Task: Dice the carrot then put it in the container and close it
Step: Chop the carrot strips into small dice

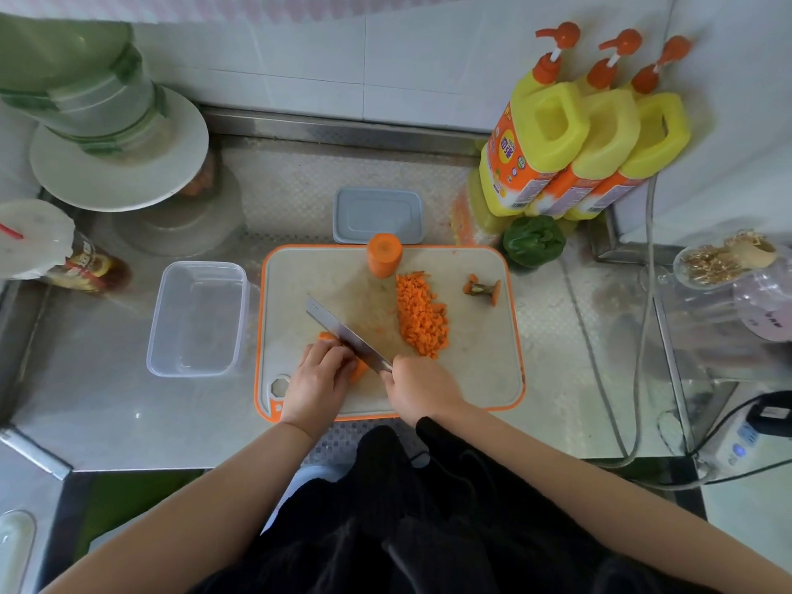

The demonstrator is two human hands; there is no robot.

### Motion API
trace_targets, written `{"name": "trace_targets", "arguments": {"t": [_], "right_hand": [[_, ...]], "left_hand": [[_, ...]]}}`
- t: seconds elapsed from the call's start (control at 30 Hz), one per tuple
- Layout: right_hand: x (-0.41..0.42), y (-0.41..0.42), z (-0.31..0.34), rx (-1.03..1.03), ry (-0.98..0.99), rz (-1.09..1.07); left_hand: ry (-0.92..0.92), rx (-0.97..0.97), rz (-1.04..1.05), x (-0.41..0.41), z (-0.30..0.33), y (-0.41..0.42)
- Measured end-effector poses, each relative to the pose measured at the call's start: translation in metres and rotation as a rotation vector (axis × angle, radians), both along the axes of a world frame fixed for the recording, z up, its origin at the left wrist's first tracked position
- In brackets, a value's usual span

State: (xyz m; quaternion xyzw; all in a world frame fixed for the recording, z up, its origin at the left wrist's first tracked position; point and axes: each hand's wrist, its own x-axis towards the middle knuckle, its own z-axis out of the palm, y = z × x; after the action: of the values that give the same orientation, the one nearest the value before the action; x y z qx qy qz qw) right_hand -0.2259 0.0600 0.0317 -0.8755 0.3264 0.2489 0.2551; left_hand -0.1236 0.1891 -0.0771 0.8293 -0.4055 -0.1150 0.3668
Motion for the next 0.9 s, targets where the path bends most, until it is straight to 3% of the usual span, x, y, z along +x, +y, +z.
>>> {"name": "trace_targets", "arguments": {"t": [0.3, 0.63, 0.9], "right_hand": [[0.017, 0.001, 0.000, -0.031, 0.115, 0.044], [0.012, 0.011, -0.020, 0.008, 0.116, -0.023], [0.012, -0.013, -0.024, 0.172, 0.066, -0.097]], "left_hand": [[0.022, 0.012, 0.011, -0.002, -0.002, 0.000], [0.009, -0.011, 0.013, -0.003, -0.002, 0.001], [0.057, 0.002, 0.013, -0.001, 0.004, 0.002]]}}
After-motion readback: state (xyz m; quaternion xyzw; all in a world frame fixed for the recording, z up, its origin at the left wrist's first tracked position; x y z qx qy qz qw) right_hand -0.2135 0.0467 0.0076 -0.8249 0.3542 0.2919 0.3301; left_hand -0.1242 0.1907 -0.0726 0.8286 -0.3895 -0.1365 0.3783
